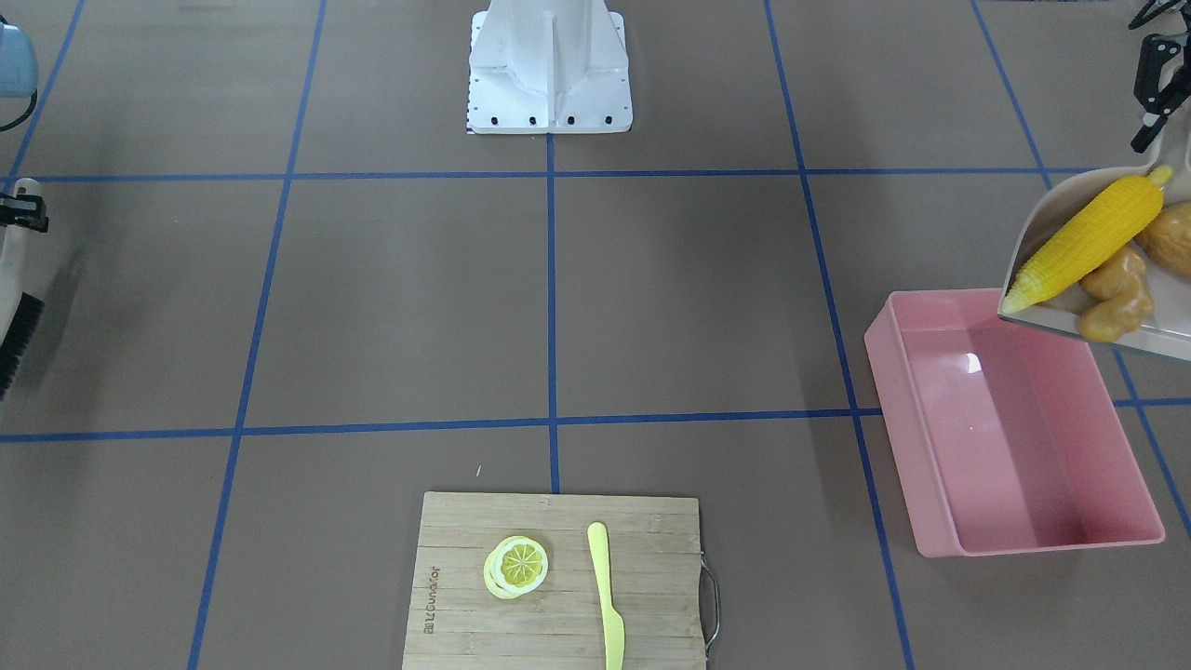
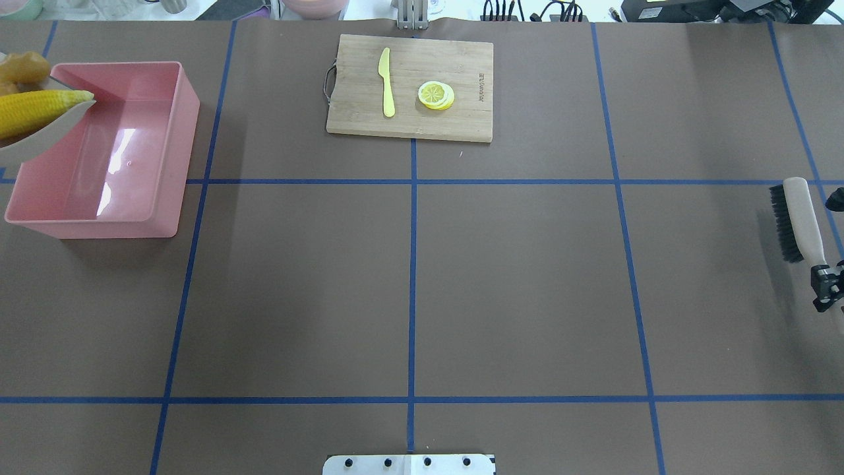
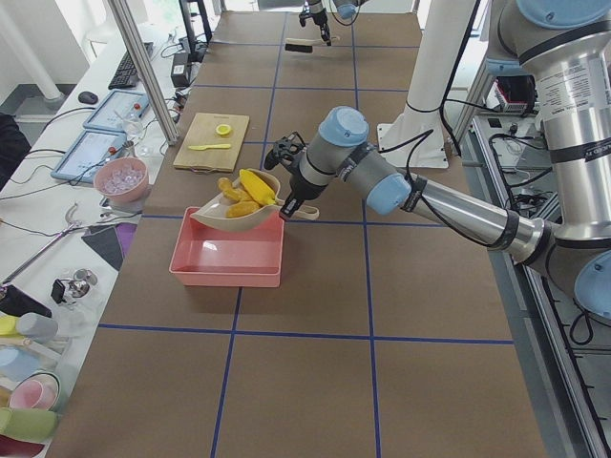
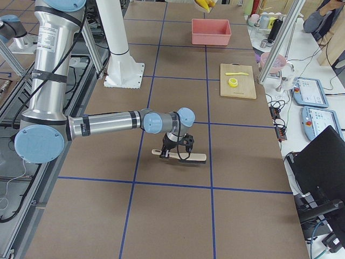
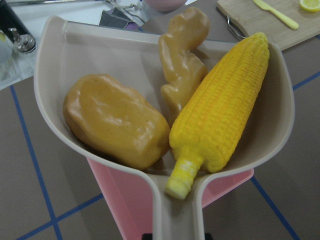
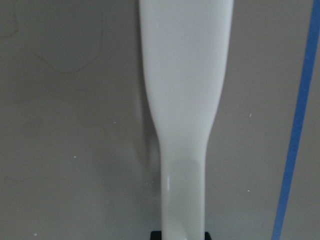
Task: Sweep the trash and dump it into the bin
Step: 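Carry the dustpan over the pink bin with the left gripper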
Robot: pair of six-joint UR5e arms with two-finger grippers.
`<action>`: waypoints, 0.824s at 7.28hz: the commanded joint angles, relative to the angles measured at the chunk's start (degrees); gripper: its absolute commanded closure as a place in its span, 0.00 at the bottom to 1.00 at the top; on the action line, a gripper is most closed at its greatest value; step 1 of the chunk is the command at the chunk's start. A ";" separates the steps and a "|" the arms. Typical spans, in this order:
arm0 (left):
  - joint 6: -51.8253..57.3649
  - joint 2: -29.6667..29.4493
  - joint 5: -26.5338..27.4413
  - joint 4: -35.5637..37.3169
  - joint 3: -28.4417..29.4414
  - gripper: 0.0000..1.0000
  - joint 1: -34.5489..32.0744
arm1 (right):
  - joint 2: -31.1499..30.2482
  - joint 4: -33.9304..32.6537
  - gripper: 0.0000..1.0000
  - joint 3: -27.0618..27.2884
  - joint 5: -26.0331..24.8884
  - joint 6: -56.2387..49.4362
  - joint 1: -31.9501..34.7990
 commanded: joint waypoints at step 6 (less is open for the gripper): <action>0.40 -7.77 -11.27 35.80 -1.58 1.00 0.26 | 8.64 -0.23 0.96 -5.11 2.24 0.07 -2.08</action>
